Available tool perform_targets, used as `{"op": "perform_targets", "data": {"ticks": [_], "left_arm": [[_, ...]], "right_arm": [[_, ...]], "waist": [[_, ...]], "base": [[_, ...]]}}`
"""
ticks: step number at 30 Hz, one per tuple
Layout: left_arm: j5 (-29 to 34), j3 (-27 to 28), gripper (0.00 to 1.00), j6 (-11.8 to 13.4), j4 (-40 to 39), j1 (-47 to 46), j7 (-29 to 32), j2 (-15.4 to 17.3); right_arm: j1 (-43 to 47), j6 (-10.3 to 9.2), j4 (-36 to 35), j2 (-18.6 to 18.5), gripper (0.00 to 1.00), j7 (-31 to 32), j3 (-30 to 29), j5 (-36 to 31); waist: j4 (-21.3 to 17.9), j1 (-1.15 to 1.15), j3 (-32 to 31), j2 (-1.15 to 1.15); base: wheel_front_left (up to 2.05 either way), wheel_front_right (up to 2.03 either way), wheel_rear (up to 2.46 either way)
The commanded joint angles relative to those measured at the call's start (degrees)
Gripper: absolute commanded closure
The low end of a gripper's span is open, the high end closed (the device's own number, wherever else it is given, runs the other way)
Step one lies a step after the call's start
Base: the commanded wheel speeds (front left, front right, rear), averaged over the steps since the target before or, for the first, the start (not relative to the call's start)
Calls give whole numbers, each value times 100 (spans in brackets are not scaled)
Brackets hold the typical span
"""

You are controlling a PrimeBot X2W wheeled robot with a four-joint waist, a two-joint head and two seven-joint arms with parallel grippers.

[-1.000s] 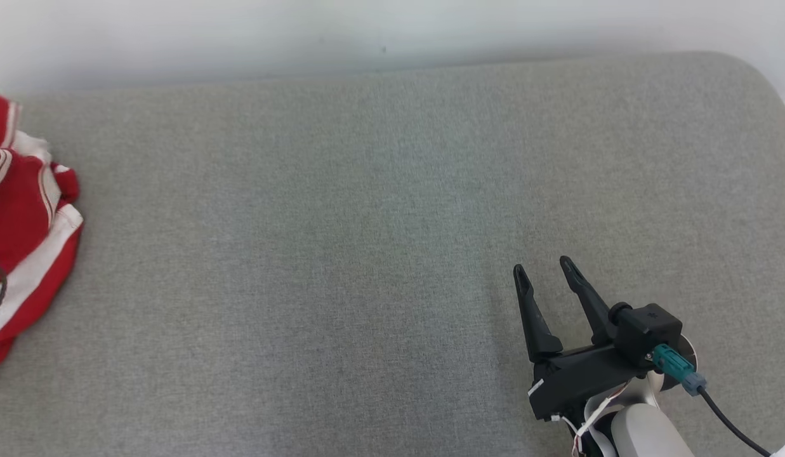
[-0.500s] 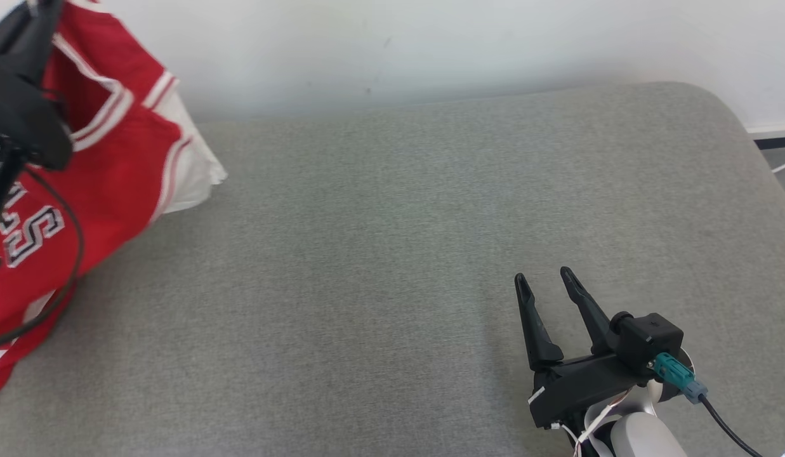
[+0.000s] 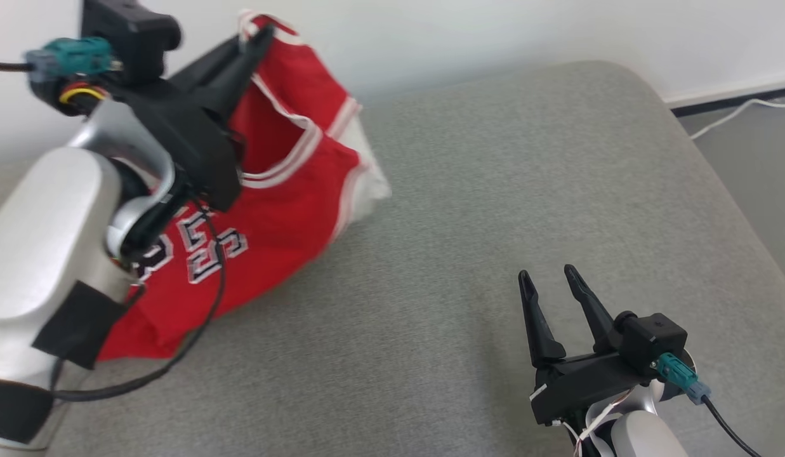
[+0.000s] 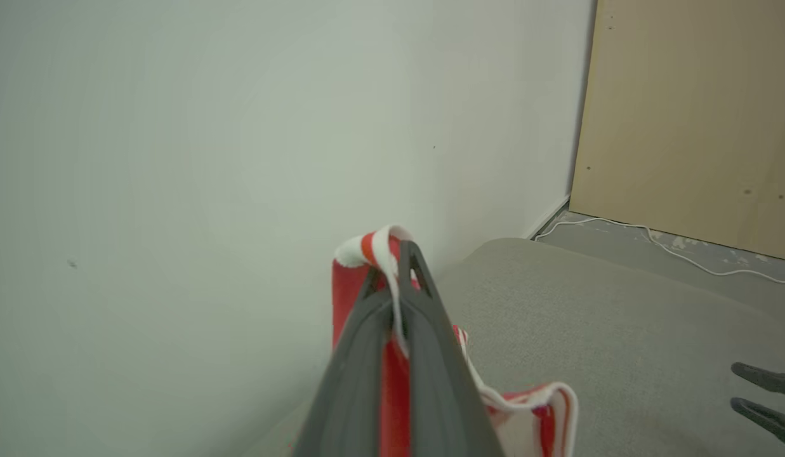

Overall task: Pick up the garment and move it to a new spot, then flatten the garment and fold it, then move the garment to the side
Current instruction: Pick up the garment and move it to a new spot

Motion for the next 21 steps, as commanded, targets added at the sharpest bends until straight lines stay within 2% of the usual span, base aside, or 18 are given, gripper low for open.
{"op": "perform_targets", "data": {"ticks": [1, 6, 11, 16, 17, 18, 21], "left_arm": [[-15, -72, 100, 7, -54, 32, 34, -66], [22, -235, 100, 0, -70, -122, 30, -304], [111, -448, 100, -18, 243, -156, -87, -531], [158, -679, 100, -46, 751, -23, -536, -727], [151, -701, 62, -56, 851, 1, -669, -764], [161, -725, 0, -63, 961, 20, -799, -793], [173, -890, 0, -87, 1218, 113, -1069, -882]], "right_arm": [[-52, 2, 11, 14, 0, -54, -5, 13], [-67, 2, 58, 34, 0, -114, -12, 27], [-118, 2, 136, 56, 0, -200, 36, 63], [-186, 2, 197, 69, 0, -260, 56, 80], [-193, 2, 216, 73, 0, -270, 56, 80], [-198, 2, 233, 75, 0, -284, 52, 84], [-209, 2, 272, 79, 0, -297, 69, 86]], "waist": [[-261, 0, 91, 0], [-478, 0, 182, 0], [-686, 0, 290, 0], [-764, 0, 361, 0], [-764, 0, 366, 0], [-757, 0, 368, 0], [-690, 0, 352, 0]], "base": [[0, 0, 0], [0, 0, 0], [0, 0, 0], [0, 0, 0], [0, 0, 0], [0, 0, 0], [0, 0, 0]]}}
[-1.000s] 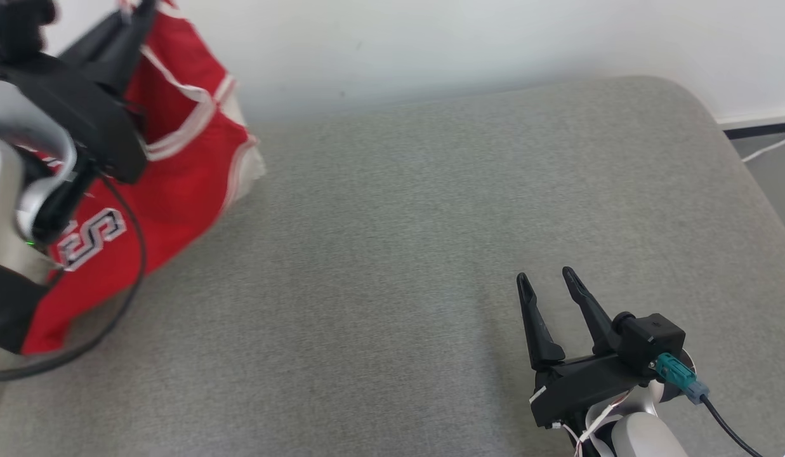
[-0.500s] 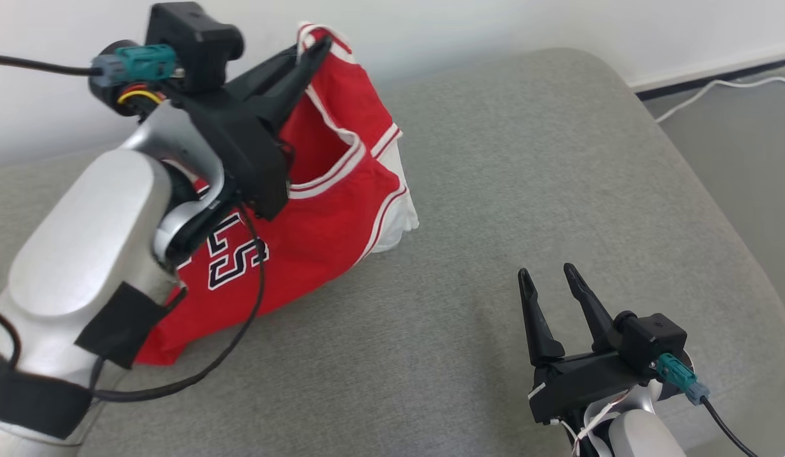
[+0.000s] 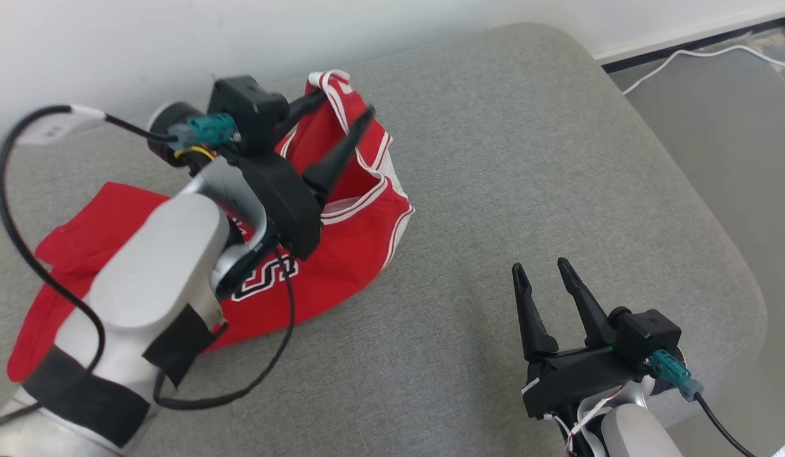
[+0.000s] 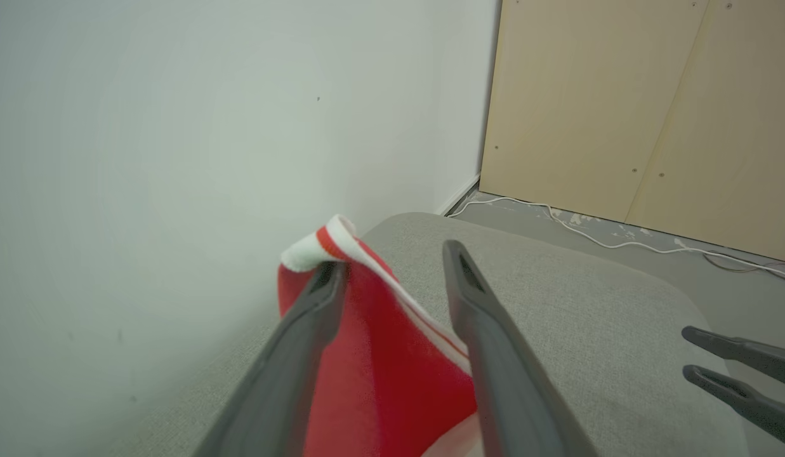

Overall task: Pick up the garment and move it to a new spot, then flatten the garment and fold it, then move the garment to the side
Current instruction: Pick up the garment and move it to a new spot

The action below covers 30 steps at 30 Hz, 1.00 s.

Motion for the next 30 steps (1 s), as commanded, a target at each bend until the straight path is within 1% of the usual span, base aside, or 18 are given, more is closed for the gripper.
{"op": "perform_targets", "data": {"ticks": [1, 4, 6, 10, 12, 15, 17, 21, 25, 26, 28, 30], "left_arm": [[-28, -95, 0, -31, 105, 140, -96, -33], [-152, -201, 0, -24, 223, 288, -250, -95], [-267, -259, 0, -23, 288, 496, -262, -204], [-383, -613, 0, -30, 358, 927, -202, -358], [-370, -694, 0, 13, 377, 1130, -353, -437], [-425, -788, 0, 78, 507, 1423, -449, -585], [-369, -889, 0, 129, 644, 1534, -428, -628], [-354, -1023, 0, 132, 817, 1677, -451, -753], [-451, -961, 0, 221, 735, 1827, -784, -882], [-451, -961, 0, 221, 735, 1827, -784, -882], [-426, -886, 0, 321, 583, 1902, -1083, -912], [-300, -821, 0, 479, 423, 1997, -1370, -888]], "right_arm": [[-15, 2, 24, 17, 0, -33, 12, -7], [17, 2, 44, 15, 0, -23, -21, -41], [62, 2, 51, 15, 0, 0, -55, -55], [83, 2, 26, 14, 0, 63, -38, -83], [85, 2, 18, 13, 0, 96, -21, -89], [129, 2, -8, 12, 0, 143, -22, -103], [163, 2, -30, 4, 0, 170, -37, -115], [209, 2, -79, -2, 0, 212, -46, -125], [305, 2, -125, -28, 0, 262, -90, -137], [305, 2, -125, -28, 0, 262, -90, -137], [344, 2, -134, -46, 0, 269, -125, -145], [376, 2, -147, -71, 0, 304, -157, -143]], "waist": [[77, -1, -37, 0], [206, -1, -112, 0], [321, -1, -178, 0], [535, -1, -287, 0], [611, -1, -329, 0], [701, -1, -371, 0], [750, -1, -389, 0], [795, -1, -405, 0], [872, -1, -481, 0], [872, -1, -481, 0], [920, -1, -532, 0], [976, -1, -594, 0]], "base": [[0, 0, 0], [0, 0, 0], [0, 0, 0], [0, 0, 0], [0, 0, 0], [0, 0, 0], [0, 0, 0], [0, 0, 0], [0, 0, 0], [0, 0, 0], [0, 0, 0], [0, 0, 0]]}}
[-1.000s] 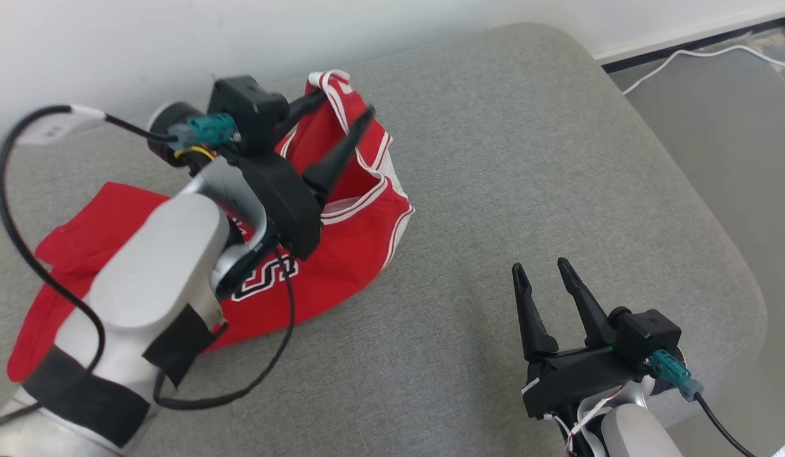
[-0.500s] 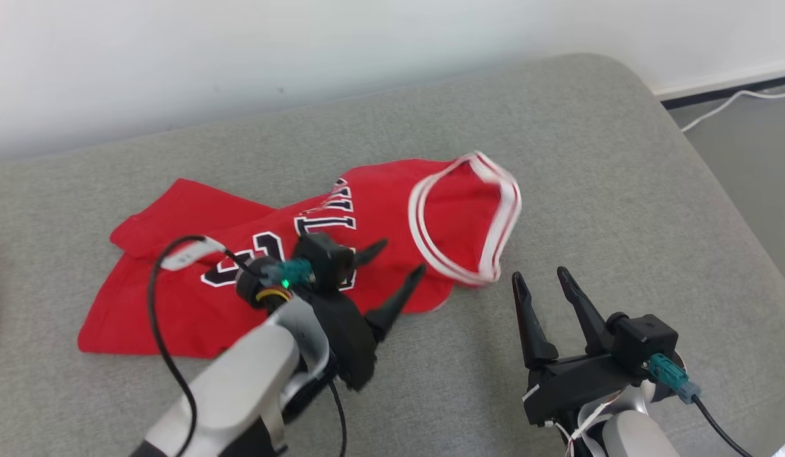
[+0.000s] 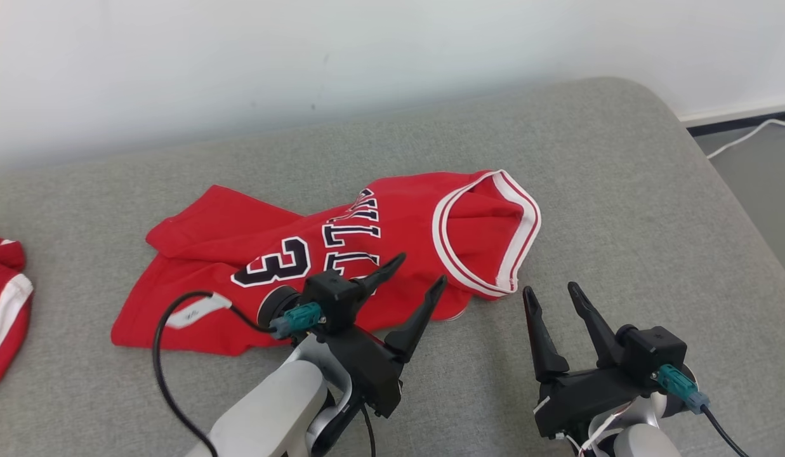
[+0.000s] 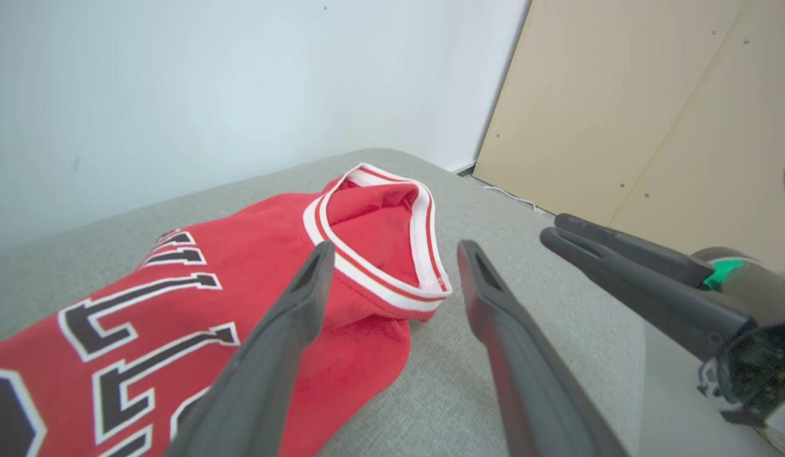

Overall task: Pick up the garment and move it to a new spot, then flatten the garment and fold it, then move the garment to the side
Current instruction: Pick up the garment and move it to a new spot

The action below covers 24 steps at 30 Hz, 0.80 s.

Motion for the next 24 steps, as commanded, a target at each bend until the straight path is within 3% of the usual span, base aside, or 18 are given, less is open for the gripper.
{"op": "perform_targets", "data": {"ticks": [1, 12, 24], "left_arm": [[71, 38, 0, 82, -71, 143, -94, 59], [693, 1007, 0, 1005, -1447, 1026, -339, 744], [1101, 2454, 0, 1451, -2590, 2393, -340, 1304]], "right_arm": [[60, 2, -19, -45, 0, 22, -5, -47], [304, 2, -172, -153, 0, 167, -196, -79], [486, 2, -243, -256, 0, 274, -263, -23]], "waist": [[82, 0, -81, 0], [535, 0, -300, 0], [826, 0, -404, 0]], "base": [[0, 0, 0], [0, 0, 0], [0, 0, 0]]}}
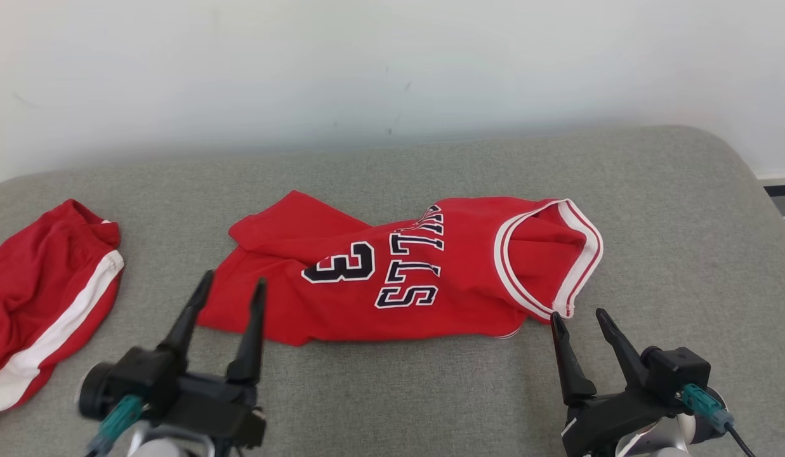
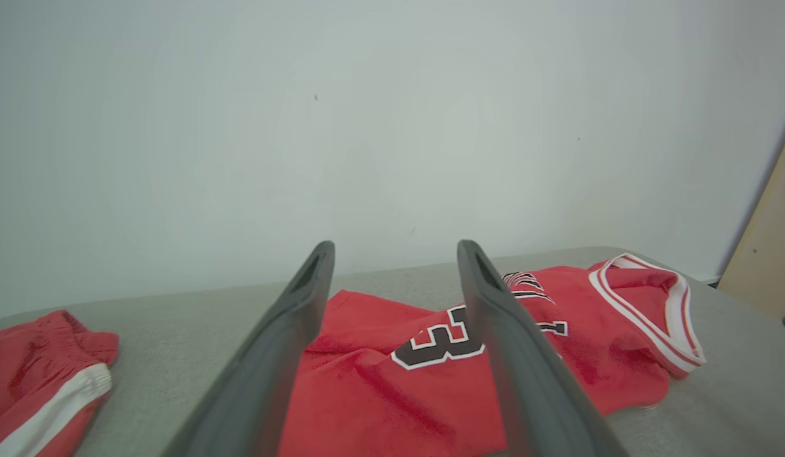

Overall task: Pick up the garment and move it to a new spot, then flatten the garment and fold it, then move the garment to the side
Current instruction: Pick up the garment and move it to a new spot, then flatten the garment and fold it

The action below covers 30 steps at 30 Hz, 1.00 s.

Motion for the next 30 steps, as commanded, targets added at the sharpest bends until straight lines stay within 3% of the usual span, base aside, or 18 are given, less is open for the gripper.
{"op": "perform_targets", "data": {"ticks": [1, 7, 14, 30], "left_arm": [[64, 138, 0, 48, -113, 206, -26, 70], [238, 816, 0, 209, -583, 988, -26, 203], [293, 1420, 0, 362, -1058, 1650, -26, 43], [598, 1817, 0, 42, -1023, 2001, -26, -391]], "right_arm": [[53, 2, -17, -53, 0, 1, -9, 34], [150, 2, -22, -132, 0, 94, -72, 36], [249, 2, 60, -206, 0, 222, -191, 67], [-71, 2, 580, -448, 0, 526, -261, 30]], "waist": [[37, 0, -24, 0], [120, 0, -103, 0], [227, 0, -149, 0], [381, 0, -152, 0]], "base": [[0, 0, 0], [0, 0, 0], [0, 0, 0], [0, 0, 0]]}}
